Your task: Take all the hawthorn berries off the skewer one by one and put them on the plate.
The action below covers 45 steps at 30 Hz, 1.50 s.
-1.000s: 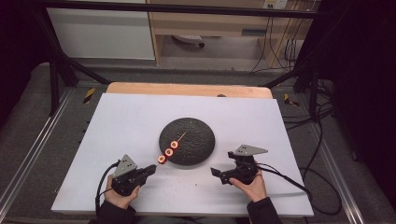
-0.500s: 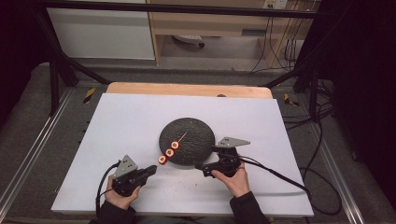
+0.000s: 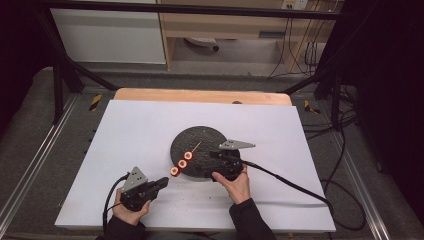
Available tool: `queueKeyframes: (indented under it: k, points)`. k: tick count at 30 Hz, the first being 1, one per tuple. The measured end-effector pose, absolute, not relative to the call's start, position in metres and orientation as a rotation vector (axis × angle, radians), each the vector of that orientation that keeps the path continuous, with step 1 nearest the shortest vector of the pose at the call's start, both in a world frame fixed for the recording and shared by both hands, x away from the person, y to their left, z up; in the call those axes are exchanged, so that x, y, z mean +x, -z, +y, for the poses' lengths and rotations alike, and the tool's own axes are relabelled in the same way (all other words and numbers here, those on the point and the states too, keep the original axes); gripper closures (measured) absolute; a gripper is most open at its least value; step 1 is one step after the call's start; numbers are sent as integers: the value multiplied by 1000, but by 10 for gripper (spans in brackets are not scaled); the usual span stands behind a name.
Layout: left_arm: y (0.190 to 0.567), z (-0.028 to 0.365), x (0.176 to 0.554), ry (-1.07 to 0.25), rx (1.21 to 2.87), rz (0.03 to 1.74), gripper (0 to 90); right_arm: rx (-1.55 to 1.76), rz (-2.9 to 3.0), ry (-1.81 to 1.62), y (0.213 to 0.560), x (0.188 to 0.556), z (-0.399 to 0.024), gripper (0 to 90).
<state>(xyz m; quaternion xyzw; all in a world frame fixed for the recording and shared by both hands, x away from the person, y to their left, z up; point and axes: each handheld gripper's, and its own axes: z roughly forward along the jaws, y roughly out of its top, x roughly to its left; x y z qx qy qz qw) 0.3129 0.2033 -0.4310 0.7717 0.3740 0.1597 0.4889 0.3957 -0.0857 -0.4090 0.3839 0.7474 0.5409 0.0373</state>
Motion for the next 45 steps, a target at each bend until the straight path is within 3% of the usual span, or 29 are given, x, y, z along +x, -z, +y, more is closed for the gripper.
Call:
queueKeyframes:
  k: [30,45]
  points:
    - [430,195,307,-386,1878,865,883,1341,2313,-1835,420,412,-73,604]
    - [427,196,304,-394,1855,840,884,1361,2217,-1870,406,412,-80,625]
